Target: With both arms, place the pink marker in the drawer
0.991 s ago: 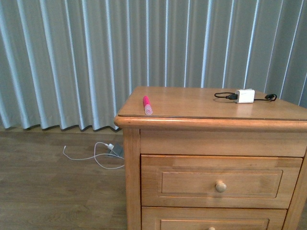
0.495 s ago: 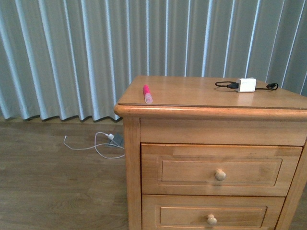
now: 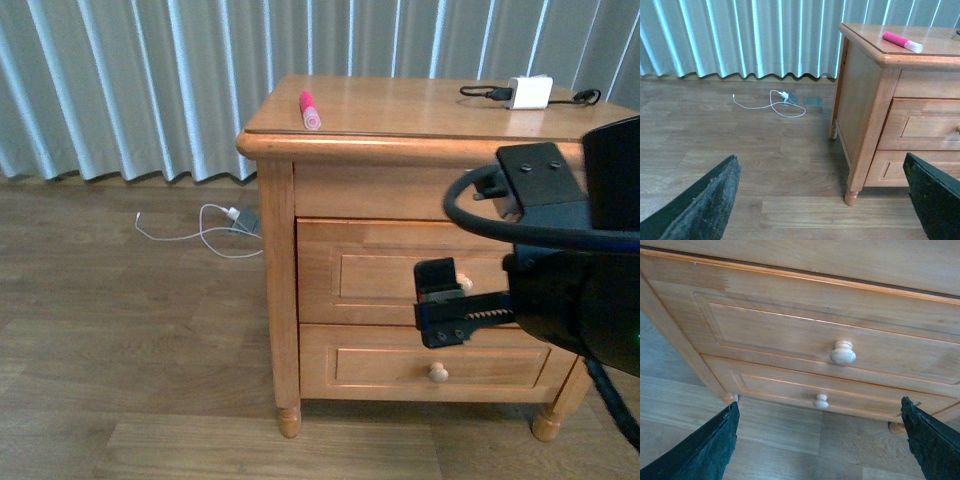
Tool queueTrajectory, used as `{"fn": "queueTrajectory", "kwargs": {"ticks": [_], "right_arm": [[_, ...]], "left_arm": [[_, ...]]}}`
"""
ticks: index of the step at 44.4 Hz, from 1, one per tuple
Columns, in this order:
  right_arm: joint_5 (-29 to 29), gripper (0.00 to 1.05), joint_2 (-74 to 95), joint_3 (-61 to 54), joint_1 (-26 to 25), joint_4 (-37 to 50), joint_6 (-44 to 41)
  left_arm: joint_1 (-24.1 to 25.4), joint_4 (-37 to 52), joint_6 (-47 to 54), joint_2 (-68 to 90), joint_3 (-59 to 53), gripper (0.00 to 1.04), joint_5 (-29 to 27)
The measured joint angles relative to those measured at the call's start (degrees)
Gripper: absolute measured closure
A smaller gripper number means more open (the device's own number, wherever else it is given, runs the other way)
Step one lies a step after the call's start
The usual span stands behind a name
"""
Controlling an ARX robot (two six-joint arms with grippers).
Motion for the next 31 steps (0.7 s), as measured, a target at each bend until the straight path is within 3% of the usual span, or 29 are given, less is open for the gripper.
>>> {"fn": "queueTrajectory", "kwargs": {"ticks": [20, 31], "right_arm": [[7.2, 0.09, 21.8, 21.9, -0.9, 0.0, 0.3], [8.3, 0.09, 24.8, 24.2, -1.7, 0.0, 0.3]], "left_arm": [[0.0, 0.0, 0.0, 0.0, 0.0, 0.06, 0.0], [0.0, 0.0, 0.0, 0.0, 0.0, 0.06, 0.0]]}}
